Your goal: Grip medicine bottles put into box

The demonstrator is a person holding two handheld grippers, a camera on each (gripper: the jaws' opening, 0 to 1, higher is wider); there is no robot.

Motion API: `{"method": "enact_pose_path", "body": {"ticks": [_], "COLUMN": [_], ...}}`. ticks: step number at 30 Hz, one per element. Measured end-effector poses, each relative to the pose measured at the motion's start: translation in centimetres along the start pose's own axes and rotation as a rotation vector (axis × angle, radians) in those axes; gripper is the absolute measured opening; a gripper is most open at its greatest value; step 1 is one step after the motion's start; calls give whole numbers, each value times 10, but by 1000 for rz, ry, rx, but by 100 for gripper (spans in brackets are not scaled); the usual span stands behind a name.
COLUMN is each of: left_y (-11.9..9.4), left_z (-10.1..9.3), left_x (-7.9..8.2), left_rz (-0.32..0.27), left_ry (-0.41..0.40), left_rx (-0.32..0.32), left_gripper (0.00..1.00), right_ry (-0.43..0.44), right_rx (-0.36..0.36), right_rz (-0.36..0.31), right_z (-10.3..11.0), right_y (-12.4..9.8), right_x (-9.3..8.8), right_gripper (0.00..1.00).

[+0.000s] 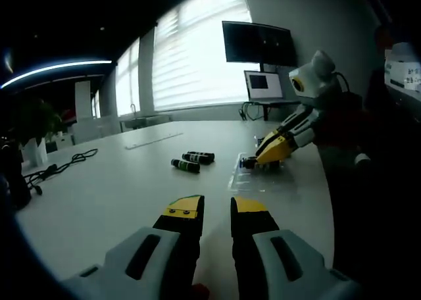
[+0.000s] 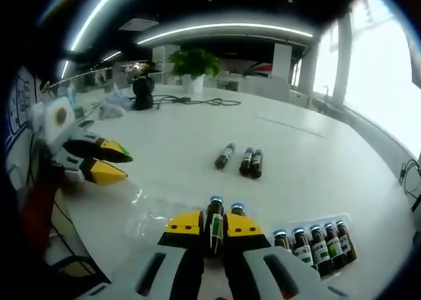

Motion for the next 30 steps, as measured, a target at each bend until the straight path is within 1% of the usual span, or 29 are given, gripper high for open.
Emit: {"method": "enact_pose_path", "body": {"ticks": [3,7,10,12,18,26,28,30], "left_y": [0,0,0,0,-1,0,-1,-1], "left_z": [0,0,0,0,0,0,0,0], "left_x": [0,0,0,0,-1,-1,-1,-1], "left_rz": [2,0,1,2,5,9,9,9], "left_ry": [5,3,3,3,4,4,4,3], "left_rx": [1,2,3,3,5,7,8,8], "left_gripper": [10,10,10,10,10,10,10,10], "right_ry": [-3,-7,46,54,43,46,49,53], "right_rx": [0,1,26,36,8,26,32,40], "right_rz": [-32,-40,-95,-112,-111,-104,-96,-73], "right_z": [0,-2,-2,-3,-5,-5,-3,-2], "right_y": [-2,-2,-3,-4,-4,-5,-3,-1], "right_x": [2,-2,-3,-5,-9,-11,-11,-10], "right_gripper": [4,3,2,0,0,0,0,0]}}
Point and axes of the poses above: the point that each gripper's makers call its tool centre point, and the gripper's own axes: y roughly forward along the fingers, z roughly to its left, x roughly out of its top, the point moved 8 cm from there along -y, roughly backward along the fingers, and after that the axes turned 12 degrees about -x, right-handed, at the moved point
